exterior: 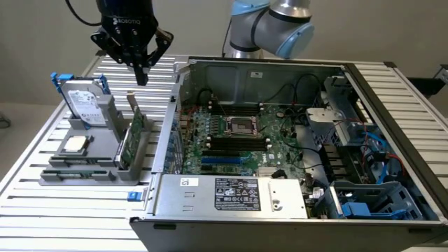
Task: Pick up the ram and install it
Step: 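Reach for the ram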
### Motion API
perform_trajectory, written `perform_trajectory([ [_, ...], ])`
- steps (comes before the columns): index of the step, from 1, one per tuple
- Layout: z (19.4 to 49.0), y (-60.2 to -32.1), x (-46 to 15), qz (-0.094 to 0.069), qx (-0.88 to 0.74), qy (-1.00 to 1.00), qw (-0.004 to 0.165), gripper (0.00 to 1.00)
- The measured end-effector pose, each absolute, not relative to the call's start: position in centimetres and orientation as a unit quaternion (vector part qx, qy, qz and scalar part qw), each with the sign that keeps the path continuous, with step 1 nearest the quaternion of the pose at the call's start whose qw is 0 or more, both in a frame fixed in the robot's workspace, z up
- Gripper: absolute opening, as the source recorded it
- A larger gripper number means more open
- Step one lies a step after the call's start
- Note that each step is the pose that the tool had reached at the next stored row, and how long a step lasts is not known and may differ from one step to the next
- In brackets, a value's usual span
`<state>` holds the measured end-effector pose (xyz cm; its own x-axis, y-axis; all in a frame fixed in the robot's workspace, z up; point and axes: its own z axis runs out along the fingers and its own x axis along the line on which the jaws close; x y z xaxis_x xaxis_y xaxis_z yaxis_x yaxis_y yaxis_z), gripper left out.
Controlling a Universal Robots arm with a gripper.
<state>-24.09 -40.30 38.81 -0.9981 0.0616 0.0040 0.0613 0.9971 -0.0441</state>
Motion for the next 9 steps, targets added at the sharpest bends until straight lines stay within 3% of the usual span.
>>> perform_trajectory([
  [9, 38.8, -40.7, -27.7, 0.008, -0.029, -1.0, 0.005, 0.11],
])
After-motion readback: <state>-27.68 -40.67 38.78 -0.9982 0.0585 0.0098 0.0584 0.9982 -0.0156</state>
